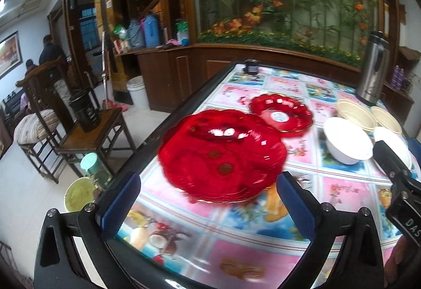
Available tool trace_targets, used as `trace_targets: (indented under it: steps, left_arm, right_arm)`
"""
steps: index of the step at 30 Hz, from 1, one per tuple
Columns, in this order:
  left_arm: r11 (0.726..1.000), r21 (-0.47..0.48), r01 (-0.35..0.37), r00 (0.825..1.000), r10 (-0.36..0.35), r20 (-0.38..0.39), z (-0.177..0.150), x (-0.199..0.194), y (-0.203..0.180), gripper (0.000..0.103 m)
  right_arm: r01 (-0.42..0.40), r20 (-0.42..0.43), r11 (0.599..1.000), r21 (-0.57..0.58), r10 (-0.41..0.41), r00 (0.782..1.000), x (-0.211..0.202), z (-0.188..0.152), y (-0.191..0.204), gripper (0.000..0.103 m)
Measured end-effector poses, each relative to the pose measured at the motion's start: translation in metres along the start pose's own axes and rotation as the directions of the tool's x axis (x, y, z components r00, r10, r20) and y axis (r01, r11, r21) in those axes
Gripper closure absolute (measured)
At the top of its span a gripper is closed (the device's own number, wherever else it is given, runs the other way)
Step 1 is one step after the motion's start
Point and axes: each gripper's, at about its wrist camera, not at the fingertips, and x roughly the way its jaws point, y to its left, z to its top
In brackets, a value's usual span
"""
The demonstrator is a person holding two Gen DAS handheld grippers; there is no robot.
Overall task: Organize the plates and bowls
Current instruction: 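Move both grippers toward the large red glass plate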
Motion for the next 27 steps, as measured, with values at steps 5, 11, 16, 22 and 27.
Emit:
trace_targets:
  steps: [5,11,16,22,27]
  left_arm:
    - [0.999,-0.03,-0.045,0.999,0.044,-0.015,-0.002,0.009,0.019,0.0]
    - [0.995,-0.061,-0.083,0.996,0.081,-0.029,-0.004,0.018,0.038,0.0]
    - [0.993,-0.078,-0.094,0.995,0.091,-0.042,-0.008,0.026,0.052,0.0]
    - [0.993,-0.084,-0.086,0.996,0.083,-0.045,-0.011,0.031,0.06,0.0]
    - [0.995,-0.078,-0.062,0.996,0.056,-0.065,-0.013,0.035,0.064,0.0]
  right_arm:
    - [-0.044,-0.02,0.999,-0.027,0.044,0.999,0.007,0.002,0.02,0.0]
    - [-0.102,-0.032,0.993,-0.051,0.1,0.994,0.016,0.007,0.047,0.0]
    - [-0.136,-0.033,0.988,-0.071,0.134,0.99,0.019,0.006,0.066,0.0]
    - [-0.141,-0.045,0.987,-0.082,0.138,0.989,0.023,0.004,0.075,0.0]
    - [-0.152,-0.063,0.986,-0.069,0.148,0.987,0.029,0.003,0.078,0.0]
